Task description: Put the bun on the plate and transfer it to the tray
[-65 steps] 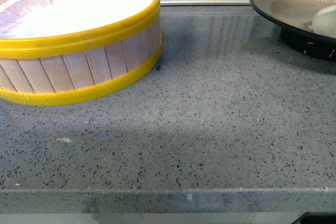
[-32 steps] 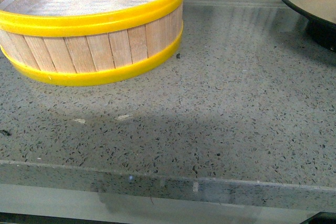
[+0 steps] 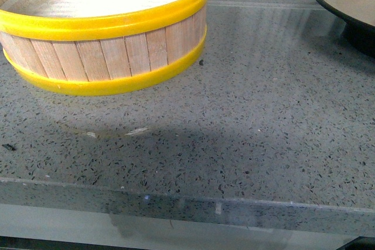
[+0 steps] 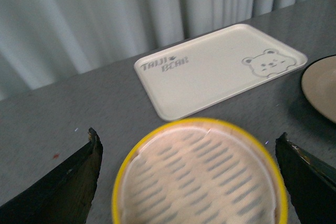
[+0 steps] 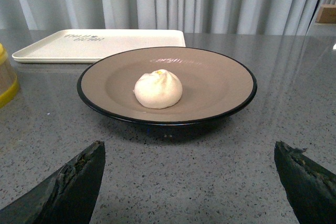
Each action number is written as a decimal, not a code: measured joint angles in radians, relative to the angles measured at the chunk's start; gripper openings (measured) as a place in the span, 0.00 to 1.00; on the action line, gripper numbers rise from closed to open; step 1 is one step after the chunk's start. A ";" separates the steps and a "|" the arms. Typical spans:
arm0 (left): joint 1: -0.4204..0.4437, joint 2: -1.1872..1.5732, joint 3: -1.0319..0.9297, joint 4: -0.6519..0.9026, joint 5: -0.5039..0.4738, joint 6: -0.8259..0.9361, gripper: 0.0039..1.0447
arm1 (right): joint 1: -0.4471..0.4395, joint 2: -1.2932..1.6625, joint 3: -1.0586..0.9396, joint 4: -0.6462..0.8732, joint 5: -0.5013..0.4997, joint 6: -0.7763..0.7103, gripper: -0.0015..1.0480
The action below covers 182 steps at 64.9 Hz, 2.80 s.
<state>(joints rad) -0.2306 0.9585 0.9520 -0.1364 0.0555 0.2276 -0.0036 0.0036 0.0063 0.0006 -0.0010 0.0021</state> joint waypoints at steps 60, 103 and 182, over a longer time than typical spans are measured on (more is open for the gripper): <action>0.229 -0.578 -0.787 0.342 -0.056 -0.226 0.04 | 0.000 0.000 0.000 0.000 0.000 0.000 0.91; 0.229 -0.745 -0.902 0.299 -0.056 -0.227 0.04 | 0.000 0.000 0.000 0.000 0.000 0.000 0.91; 0.229 -0.955 -0.925 0.137 -0.057 -0.230 0.95 | 0.079 0.125 0.004 0.237 0.304 -0.181 0.91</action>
<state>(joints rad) -0.0021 0.0036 0.0269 0.0006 -0.0017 -0.0021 0.0750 0.1284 0.0101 0.2371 0.3035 -0.1787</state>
